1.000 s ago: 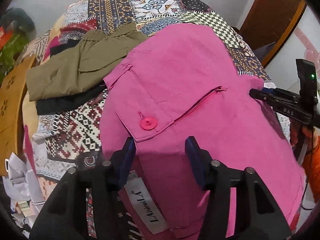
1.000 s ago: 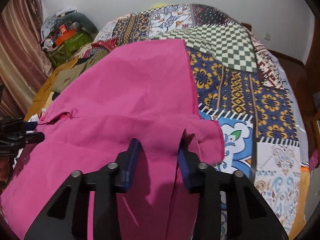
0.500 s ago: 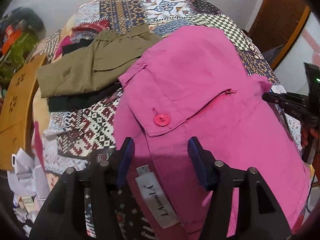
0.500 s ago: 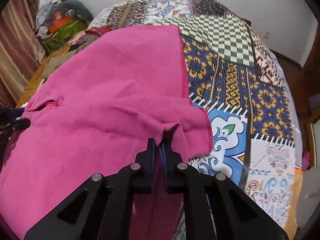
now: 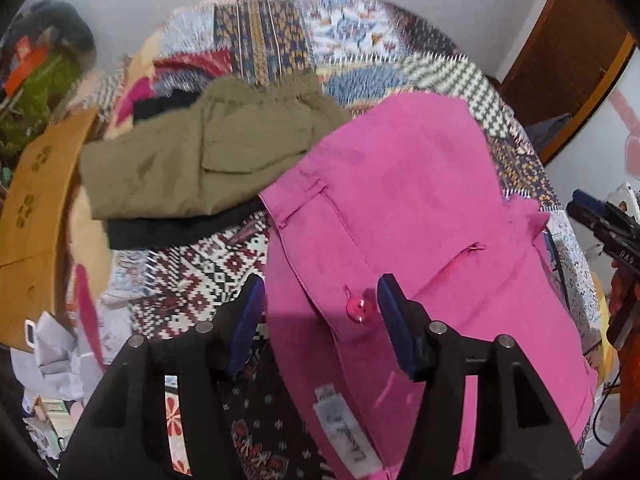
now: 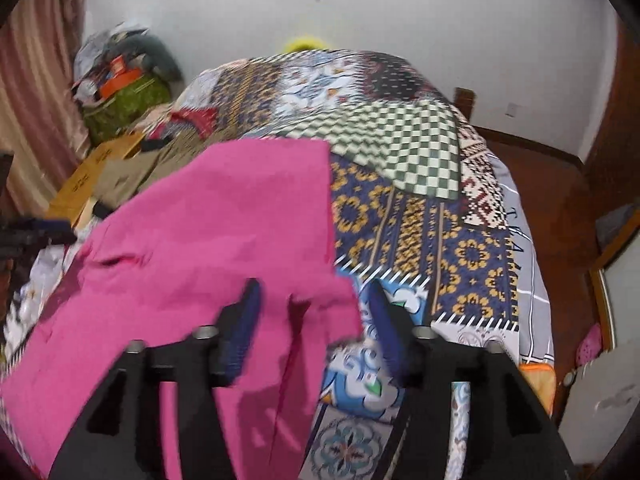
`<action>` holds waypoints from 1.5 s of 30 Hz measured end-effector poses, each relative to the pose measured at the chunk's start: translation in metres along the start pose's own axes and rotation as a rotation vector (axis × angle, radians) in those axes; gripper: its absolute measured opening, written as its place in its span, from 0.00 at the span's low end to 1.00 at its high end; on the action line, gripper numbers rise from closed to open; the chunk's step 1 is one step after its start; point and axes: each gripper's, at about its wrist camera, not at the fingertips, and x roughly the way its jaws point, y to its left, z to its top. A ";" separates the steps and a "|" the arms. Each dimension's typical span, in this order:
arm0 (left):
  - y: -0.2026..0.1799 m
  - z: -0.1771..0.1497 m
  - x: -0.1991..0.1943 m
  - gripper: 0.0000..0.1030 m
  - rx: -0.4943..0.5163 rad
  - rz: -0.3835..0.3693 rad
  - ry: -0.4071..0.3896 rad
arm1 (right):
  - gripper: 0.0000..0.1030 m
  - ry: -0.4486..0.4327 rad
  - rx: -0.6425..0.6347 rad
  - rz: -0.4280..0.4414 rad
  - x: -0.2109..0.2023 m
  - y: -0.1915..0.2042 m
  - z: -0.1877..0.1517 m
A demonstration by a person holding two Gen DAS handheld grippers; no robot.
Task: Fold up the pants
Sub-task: 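Close the left gripper on the pants edge while the right gripper keeps holding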
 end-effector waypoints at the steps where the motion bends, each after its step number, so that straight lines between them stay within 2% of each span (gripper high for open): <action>1: 0.001 0.002 0.007 0.57 -0.014 -0.013 0.022 | 0.66 -0.007 0.027 -0.002 0.005 -0.005 0.003; 4: 0.007 0.004 0.026 0.57 -0.054 -0.058 0.069 | 0.67 0.008 0.080 0.008 0.017 -0.011 0.004; 10: 0.003 0.004 0.037 0.56 -0.042 -0.101 0.065 | 0.67 0.127 0.161 0.056 0.070 -0.024 -0.004; 11: 0.003 0.004 0.037 0.54 -0.041 -0.106 0.064 | 0.61 0.148 0.167 0.070 0.077 -0.024 -0.007; 12: 0.003 0.004 0.037 0.53 -0.038 -0.110 0.061 | 0.47 0.160 0.166 0.083 0.080 -0.023 -0.009; 13: 0.004 0.003 0.036 0.49 -0.037 -0.111 0.053 | 0.39 0.182 0.160 0.094 0.086 -0.022 -0.011; 14: 0.005 0.003 0.035 0.44 -0.039 -0.108 0.048 | 0.27 0.201 0.151 0.095 0.091 -0.021 -0.013; 15: 0.006 0.003 0.035 0.41 -0.042 -0.102 0.042 | 0.24 0.215 0.139 0.092 0.095 -0.019 -0.017; 16: 0.008 0.004 0.034 0.34 -0.048 -0.085 0.033 | 0.23 0.206 0.126 0.086 0.094 -0.017 -0.019; 18: 0.010 0.003 0.035 0.24 -0.054 -0.027 0.031 | 0.10 0.196 0.085 0.064 0.093 -0.013 -0.020; 24: 0.011 -0.007 0.039 0.25 -0.014 0.089 -0.002 | 0.09 0.191 0.038 0.037 0.095 -0.012 -0.023; 30: 0.017 -0.008 0.021 0.25 -0.006 0.077 -0.016 | 0.10 0.227 0.019 0.012 0.093 -0.007 -0.015; 32: 0.026 -0.004 0.007 0.30 -0.015 0.074 -0.047 | 0.12 0.236 0.012 0.009 0.087 -0.007 -0.008; 35: 0.042 0.006 -0.004 0.42 -0.053 0.073 -0.078 | 0.20 0.204 0.030 0.022 0.070 -0.010 0.000; 39: 0.058 0.025 0.002 0.43 -0.102 0.068 -0.078 | 0.41 0.112 0.021 0.016 0.047 -0.007 0.018; 43: 0.070 0.045 0.025 0.43 -0.158 0.013 -0.036 | 0.43 0.054 -0.019 0.011 0.042 -0.001 0.040; 45: 0.070 0.051 0.037 0.43 -0.173 0.011 -0.017 | 0.49 0.039 -0.033 0.009 0.049 0.004 0.053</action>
